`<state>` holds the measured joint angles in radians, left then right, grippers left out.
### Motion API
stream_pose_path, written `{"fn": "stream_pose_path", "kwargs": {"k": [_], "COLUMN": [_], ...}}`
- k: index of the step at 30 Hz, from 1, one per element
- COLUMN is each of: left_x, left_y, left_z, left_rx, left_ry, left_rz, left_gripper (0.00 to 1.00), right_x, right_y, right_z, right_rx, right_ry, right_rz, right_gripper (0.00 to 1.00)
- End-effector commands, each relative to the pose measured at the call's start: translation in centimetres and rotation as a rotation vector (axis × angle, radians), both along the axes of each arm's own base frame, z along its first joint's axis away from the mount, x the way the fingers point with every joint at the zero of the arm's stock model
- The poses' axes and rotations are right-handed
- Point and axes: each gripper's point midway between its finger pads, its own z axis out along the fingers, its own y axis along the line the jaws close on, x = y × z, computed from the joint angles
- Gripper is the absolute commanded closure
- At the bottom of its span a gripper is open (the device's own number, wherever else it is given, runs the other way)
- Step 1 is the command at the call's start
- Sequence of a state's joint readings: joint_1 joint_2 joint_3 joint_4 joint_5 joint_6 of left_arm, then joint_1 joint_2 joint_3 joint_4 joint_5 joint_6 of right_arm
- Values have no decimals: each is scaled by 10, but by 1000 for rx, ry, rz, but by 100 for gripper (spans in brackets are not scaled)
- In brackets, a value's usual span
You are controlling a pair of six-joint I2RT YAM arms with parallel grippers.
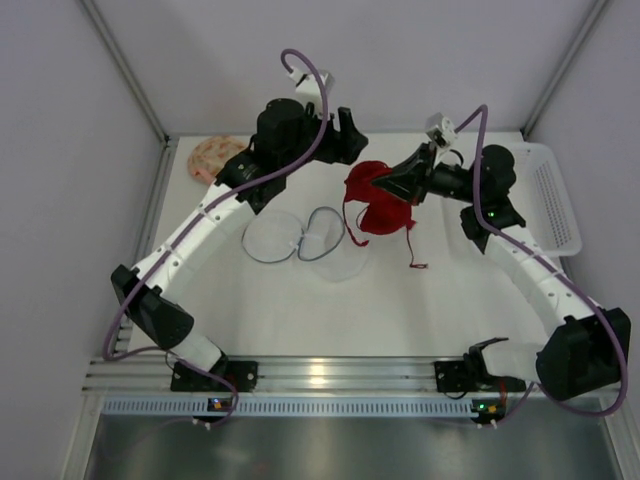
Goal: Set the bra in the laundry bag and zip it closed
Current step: Adjust the bra.
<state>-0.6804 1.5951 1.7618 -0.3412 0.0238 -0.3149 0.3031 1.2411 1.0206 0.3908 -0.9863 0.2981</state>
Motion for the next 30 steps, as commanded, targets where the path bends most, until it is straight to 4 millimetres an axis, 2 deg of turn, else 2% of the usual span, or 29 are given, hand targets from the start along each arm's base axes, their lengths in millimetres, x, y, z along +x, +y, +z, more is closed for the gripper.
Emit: {"fn": "stream_pose_path", "kwargs": {"k": [1,3,4,5,6,7,8,9,11,12,15,18,23,26,27,29,30], "left_x": [-19,-18,-16,-13,-16,-9,-7,-6,-9,-8,-15,-17,-14,-20,-23,-25,-28], "left_y": [3,15,31,40,52,67,73,81,77,74,58,50,44,32,27,25,24], "left_z": [35,25,32,24,30,30,21,21,14,10,5,8,17,17,22,15,23], "left_rx": [-119,-119,-147,-147,-172,-176,-169,-177,-182,-179,-197,-241,-389,-453,-496,-538,-561], "left_ry": [-47,-19,-17,2,2,-2,16,15,40,49,69,88,179,244,273,348,324], "left_rz": [-64,-24,14,39,58,90,97,101,37,16,-95,-126,-104,-167,-196,-191,-208], "left_gripper": [27,21,20,18,16,15,14,14,14,14,14,13,13,14,15,15,15], "right_x": [-9,-8,-6,-4,-3,-1,-3,-6,-12,-18,-35,-38,-29,-24,-23,-20,-19], "right_y": [2,0,0,-1,-3,-4,-4,-6,-5,-5,-5,-4,-4,-5,-6,-7,-8], "right_z": [25,28,27,27,27,26,27,30,33,41,50,51,27,16,17,14,12], "right_rx": [24,36,42,50,59,62,63,70,73,83,85,70,2,-31,-36,-55,-63], "right_ry": [-100,-74,-58,-47,-24,-14,-16,-19,-25,-43,-62,-66,-26,-17,-25,-39,-28], "right_rz": [45,50,44,41,37,31,39,43,76,100,172,195,181,150,134,117,106], "right_gripper": [100,100,100,100,100,100,100,100,100,100,100,100,100,100,100,100,100]}}
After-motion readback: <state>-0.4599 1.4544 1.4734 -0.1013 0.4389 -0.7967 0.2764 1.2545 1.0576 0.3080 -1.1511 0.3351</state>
